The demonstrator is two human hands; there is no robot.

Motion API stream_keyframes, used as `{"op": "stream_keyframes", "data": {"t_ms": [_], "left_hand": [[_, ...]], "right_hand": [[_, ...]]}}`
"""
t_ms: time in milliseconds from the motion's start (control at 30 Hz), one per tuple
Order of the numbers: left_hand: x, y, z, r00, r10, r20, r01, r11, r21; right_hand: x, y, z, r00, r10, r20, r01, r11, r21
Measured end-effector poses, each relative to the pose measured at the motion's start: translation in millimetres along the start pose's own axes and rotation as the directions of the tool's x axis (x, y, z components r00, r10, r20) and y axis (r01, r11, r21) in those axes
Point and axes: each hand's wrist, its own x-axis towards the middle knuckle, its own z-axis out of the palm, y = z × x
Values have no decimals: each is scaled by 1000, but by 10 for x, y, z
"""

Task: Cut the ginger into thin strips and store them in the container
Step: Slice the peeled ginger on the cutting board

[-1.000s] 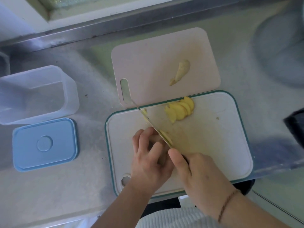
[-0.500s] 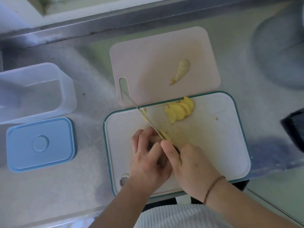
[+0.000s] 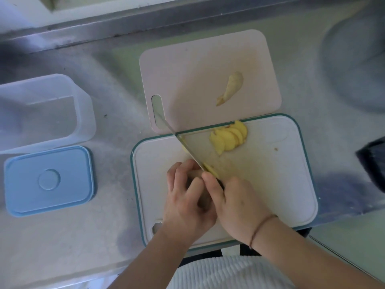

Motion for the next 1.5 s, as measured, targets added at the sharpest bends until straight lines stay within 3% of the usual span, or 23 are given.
{"op": "stream_keyframes", "data": {"t_ms": [200,400,500,600,800,900,1067,1200,1367,1500], "left_hand": [[23,28,-9,1000,14,-23,-15,1000,-16],[2,30,-12,1000,15,-2,-15,1000,12],[7,43,-3,1000,22,-9,-22,1000,18],[-3,62,6,999,2,-45,-1,1000,14],[26,119,-56,998,-40,-49,40,999,-1],[127,213,-134,992,-125,-10,125,992,4],[485,353,-296,926,-321,197,289,941,175],[694,352,-352,841,-340,420,216,924,316],[893,354,-341,779,-386,494,229,909,349],[945,296,-316,797,-411,443,318,908,271]], "right_hand": [[-157,161,23,999,-33,-2,33,999,33],[-636,538,-63,997,82,13,-82,997,4],[-345,353,-1,999,20,44,-20,1000,16],[-51,133,48,1000,-27,-10,27,998,58],[-361,335,-100,989,-138,-44,139,990,28],[-538,471,-339,982,-168,-91,179,975,130],[-570,734,-576,981,28,-189,22,966,259],[-547,817,-631,978,52,-201,6,960,279],[-549,784,-603,980,62,-187,2,947,322],[-550,801,-592,984,56,-166,4,940,341]]}}
